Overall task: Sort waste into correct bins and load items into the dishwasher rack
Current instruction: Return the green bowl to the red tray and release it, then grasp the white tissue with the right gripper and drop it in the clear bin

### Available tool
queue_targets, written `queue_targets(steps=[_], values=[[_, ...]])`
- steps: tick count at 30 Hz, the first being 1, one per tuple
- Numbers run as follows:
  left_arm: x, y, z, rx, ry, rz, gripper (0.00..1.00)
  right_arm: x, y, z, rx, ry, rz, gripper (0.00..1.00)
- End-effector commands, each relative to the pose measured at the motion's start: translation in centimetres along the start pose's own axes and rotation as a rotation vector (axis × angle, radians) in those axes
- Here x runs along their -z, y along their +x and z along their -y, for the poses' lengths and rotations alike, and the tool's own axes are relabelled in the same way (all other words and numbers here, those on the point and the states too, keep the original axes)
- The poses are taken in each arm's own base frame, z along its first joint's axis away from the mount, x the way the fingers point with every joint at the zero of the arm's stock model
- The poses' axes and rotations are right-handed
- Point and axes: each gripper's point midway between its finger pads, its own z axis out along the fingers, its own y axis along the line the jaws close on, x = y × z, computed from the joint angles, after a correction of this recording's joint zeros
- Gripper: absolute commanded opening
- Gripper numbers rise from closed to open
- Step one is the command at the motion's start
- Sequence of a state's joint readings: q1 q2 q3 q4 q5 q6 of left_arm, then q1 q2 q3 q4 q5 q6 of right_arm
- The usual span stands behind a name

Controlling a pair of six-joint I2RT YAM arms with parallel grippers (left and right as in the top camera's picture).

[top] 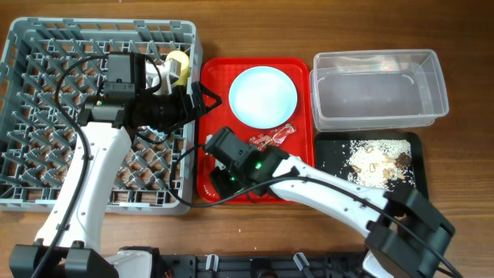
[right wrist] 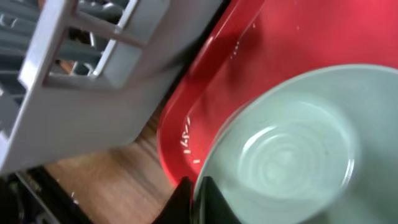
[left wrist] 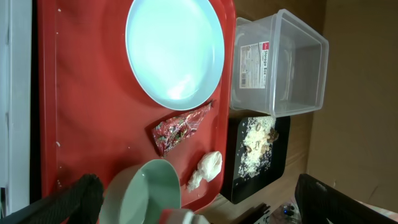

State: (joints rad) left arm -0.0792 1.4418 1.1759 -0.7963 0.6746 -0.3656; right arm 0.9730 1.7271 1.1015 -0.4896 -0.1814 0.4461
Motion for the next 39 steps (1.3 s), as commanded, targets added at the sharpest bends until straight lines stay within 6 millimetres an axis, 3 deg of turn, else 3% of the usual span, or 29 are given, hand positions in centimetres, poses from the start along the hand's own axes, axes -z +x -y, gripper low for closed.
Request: queue_targets(steps=[1, 3, 6, 10, 14, 16, 19, 22, 26, 30, 33, 39], values=[[0.6, -0.4, 0.5, -0.009, 0.005, 0.023, 1.0, -1.5, 0.6, 0.9, 0.004, 0.045, -0.018, 0.18], [0.6, -0.4, 0.5, -0.009, 0.005, 0.023, 1.0, -1.6, 0.1, 0.7, 0.006, 0.035, 0.0, 0.21], [0.6, -0.4, 0.5, -0.009, 0.005, 0.023, 1.0, -1.2, -0.1, -0.3, 0.035, -0.011, 0.006, 0.32], [0.6, -0.4, 0.5, -0.009, 0.005, 0.023, 1.0, 2.8, -2.2, -0.1, 0.05, 0.04, 0.095, 0.39], [0.6, -0.4, 0.5, -0.009, 0.005, 0.023, 1.0, 9.7, -2.6, 3.5, 0.009, 0.227, 0.196, 0.41], [0.6, -0.4, 0.5, -0.009, 0.006, 0.023, 1.0, 12.6, -1.1, 5.7, -0.09, 0.304, 0.193, 0.41], [0.6, -0.4, 0.5, -0.009, 0.005, 0.023, 1.0, 14.2, 2.5, 8.9, -0.295, 0.397, 0.1, 0.41], [0.6, -0.4, 0.5, -0.009, 0.005, 0.023, 1.0, 13.6, 5.3, 11.5, -0.444, 0.467, 0.031, 0.41], [0.6, -0.4, 0.5, -0.009, 0.005, 0.023, 1.0, 11.4, 6.9, 14.6, -0.499, 0.579, 0.039, 0.4], [0.6, -0.4, 0.5, -0.009, 0.005, 0.023, 1.0, 8.5, 7.8, 16.0, -0.493, 0.598, 0.036, 0.4], [0.6, -0.4, 0.5, -0.009, 0.005, 0.023, 1.0, 7.8, 7.6, 17.5, -0.477, 0.676, 0.061, 0.4], [0.6, -0.4, 0.5, -0.009, 0.005, 0.023, 1.0, 5.4, 7.2, 18.3, -0.473, 0.699, 0.054, 0.4]])
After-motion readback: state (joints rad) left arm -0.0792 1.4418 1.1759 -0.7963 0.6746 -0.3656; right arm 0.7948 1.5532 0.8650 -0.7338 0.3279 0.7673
